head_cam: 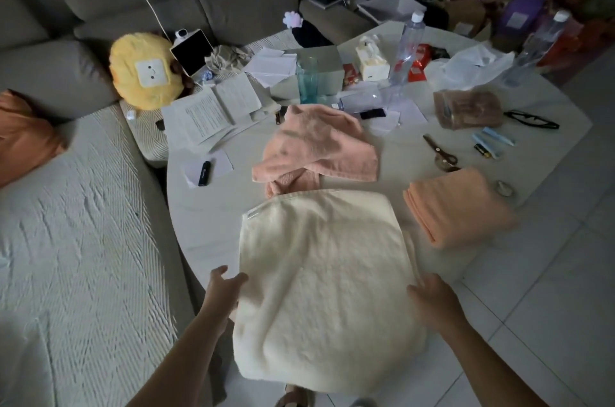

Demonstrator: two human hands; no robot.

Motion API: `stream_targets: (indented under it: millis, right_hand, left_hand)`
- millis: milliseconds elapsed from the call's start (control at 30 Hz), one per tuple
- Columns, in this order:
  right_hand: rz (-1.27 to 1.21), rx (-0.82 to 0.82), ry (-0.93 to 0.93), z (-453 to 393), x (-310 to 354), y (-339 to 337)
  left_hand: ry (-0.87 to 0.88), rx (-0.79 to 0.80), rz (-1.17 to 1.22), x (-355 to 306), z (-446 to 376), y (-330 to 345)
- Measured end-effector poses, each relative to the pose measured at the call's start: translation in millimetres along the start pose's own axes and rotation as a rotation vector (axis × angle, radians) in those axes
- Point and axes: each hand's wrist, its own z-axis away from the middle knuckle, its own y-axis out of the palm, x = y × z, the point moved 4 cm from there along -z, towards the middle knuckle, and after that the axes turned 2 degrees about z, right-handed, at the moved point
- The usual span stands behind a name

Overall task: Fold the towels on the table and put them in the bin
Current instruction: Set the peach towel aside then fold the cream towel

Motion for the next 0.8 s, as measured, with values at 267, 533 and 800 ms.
stream_targets:
  millis: [267,533,800]
  right_hand:
    - [-0.043,-0.119,-0.095,-84.7,89.2,7.3]
    - [-0.264,-0.142,-0.06,-135.2,150.3,7.9]
    - [-0.572,0.011,-0.098,-41.5,89.5,-66.6]
  left_hand:
    - [0.208,0.089,-0.02,-79.0,-67.6,22.6]
    - [0.269,0.137,-0.028,-116.0,-81.0,32.9]
    - [0.188,0.549,0.083,-123.3,-32.7,9.1]
